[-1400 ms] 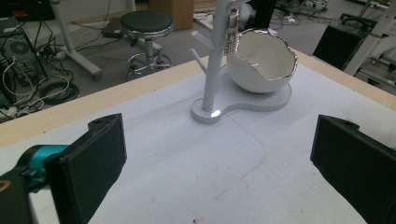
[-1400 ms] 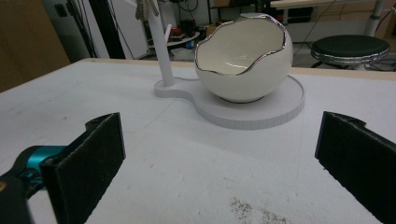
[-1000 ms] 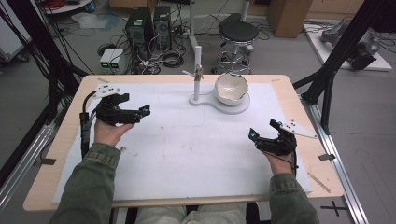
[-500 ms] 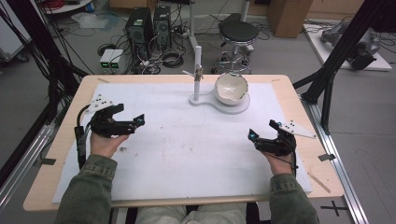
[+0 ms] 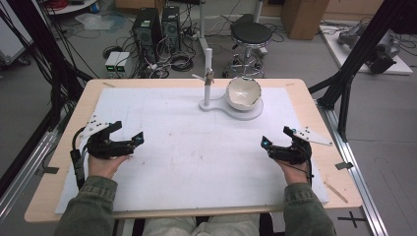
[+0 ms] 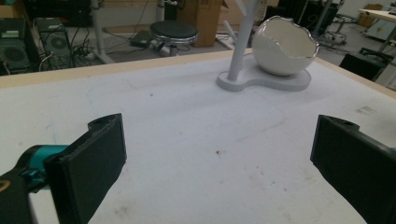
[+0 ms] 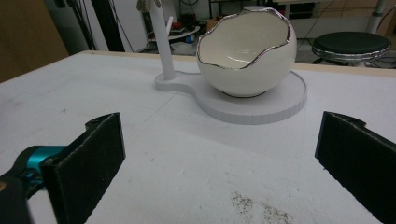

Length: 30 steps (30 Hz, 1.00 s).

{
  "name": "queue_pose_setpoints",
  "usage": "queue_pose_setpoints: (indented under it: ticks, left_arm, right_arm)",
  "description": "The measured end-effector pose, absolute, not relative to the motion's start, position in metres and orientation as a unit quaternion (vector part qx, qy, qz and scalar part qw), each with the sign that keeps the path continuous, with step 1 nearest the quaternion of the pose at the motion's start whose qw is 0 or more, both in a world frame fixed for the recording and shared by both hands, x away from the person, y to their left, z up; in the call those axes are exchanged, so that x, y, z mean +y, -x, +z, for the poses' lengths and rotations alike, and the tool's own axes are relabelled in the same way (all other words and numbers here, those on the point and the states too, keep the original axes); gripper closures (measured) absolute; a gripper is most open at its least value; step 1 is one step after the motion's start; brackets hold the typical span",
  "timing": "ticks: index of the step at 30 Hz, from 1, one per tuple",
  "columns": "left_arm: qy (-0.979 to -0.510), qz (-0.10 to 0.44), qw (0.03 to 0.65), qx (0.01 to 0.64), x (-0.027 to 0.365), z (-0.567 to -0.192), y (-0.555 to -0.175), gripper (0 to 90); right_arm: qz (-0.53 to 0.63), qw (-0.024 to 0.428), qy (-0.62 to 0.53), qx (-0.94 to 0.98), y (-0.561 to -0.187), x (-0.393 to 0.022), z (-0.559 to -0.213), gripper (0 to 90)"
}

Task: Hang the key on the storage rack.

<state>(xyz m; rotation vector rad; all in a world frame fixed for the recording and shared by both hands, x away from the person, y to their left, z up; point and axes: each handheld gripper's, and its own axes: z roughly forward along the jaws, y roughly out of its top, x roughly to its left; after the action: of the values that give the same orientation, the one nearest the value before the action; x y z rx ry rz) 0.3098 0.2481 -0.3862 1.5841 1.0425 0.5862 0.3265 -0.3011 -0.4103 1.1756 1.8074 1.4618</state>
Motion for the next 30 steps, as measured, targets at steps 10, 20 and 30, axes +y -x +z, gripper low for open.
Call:
queue_pose_setpoints:
  ticks: [10, 20, 30]
  left_arm:
    - [-0.624, 0.303, 0.544, 0.472, 0.270, -0.401, -0.290, 3.9]
    - [-0.594, 0.337, 0.520, 0.513, 0.279, -0.412, -0.285, 3.9]
    - [-0.569, 0.359, 0.498, 0.547, 0.285, -0.416, -0.286, 3.9]
  right_arm:
    - [0.536, 0.266, -0.430, 0.676, -0.327, -0.299, -0.411, 0.5]
    - [0.535, 0.267, -0.429, 0.677, -0.327, -0.299, -0.411, 0.5]
    - [0.533, 0.270, -0.428, 0.678, -0.328, -0.299, -0.412, 0.5]
